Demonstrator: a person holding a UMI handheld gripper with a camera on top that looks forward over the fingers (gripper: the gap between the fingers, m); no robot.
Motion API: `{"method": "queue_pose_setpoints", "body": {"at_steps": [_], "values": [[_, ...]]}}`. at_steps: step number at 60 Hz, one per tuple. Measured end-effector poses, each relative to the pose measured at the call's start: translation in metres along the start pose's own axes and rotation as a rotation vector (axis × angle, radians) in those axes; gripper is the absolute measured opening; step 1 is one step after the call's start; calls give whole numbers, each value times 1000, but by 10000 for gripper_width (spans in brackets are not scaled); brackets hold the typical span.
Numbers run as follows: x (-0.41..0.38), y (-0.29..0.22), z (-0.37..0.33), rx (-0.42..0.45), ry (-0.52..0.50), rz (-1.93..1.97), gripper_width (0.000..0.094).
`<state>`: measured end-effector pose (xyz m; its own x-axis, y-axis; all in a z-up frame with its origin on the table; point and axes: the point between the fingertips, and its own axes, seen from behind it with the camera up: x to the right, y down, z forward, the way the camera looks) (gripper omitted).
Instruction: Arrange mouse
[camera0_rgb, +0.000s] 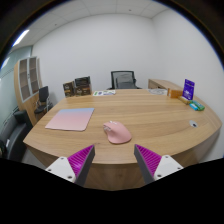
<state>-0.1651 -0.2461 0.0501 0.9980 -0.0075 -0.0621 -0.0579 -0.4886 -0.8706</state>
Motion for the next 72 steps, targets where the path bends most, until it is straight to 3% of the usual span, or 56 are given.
{"method": "queue_pose_setpoints", "body": {"at_steps": [28, 40, 44, 49, 72], "values": [[23, -40, 146, -50, -105, -49, 840], [37, -46, 180, -80, -73, -23, 837], [37, -43, 185, -95, -78, -12, 784], [33, -44, 189, -100, -96, -4, 568], [39, -40, 188, -155, 1, 25, 401]]}}
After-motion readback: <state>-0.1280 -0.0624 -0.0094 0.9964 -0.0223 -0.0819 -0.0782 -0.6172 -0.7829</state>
